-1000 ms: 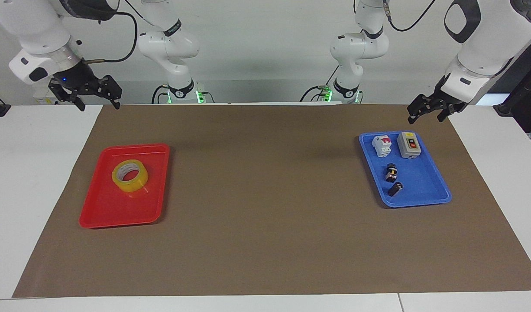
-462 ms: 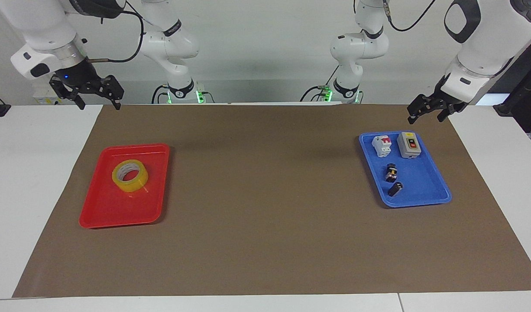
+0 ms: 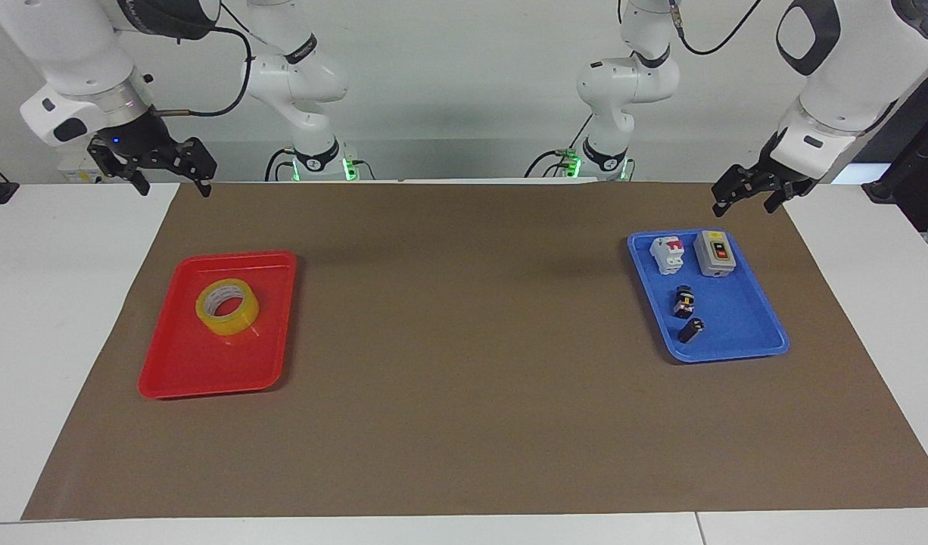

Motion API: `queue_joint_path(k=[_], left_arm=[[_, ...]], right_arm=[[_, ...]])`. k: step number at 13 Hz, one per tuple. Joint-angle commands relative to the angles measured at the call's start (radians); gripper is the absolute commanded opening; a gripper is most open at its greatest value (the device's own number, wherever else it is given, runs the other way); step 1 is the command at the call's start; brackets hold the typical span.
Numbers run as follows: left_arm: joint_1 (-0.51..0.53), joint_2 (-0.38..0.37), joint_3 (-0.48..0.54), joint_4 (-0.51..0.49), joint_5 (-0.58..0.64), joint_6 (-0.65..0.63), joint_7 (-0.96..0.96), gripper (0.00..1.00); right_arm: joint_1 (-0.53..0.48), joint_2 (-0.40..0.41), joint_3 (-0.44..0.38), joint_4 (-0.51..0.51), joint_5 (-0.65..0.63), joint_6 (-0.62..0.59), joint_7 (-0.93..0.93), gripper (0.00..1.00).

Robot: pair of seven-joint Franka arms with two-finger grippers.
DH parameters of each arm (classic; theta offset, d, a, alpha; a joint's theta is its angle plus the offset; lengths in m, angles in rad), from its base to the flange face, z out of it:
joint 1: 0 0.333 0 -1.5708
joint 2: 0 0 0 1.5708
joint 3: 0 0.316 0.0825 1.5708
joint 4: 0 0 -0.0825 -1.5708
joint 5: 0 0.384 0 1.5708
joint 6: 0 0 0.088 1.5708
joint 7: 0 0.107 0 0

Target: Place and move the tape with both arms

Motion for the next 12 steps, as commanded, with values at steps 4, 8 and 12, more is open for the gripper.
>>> queue_joint_path(k=[4,8,12], left_arm=[[0.009,-0.004,-0.001,0.0,-0.018,-0.011,0.013,1.0],[0.009,-0.004,-0.001,-0.002,-0.018,-0.011,0.013,1.0],[0.009,-0.004,-0.001,-0.002,-0.018,-0.011,0.013,1.0]], right_arm=[[0.002,-0.046,0.007,-0.063,0.011,0.048,0.023,1.0],[0.0,-0.046,0.007,-0.063,0.013,0.044,0.043,1.0],[-0.003,-0.045,0.004,-0.062,0.04,0.042,0.045,1.0]])
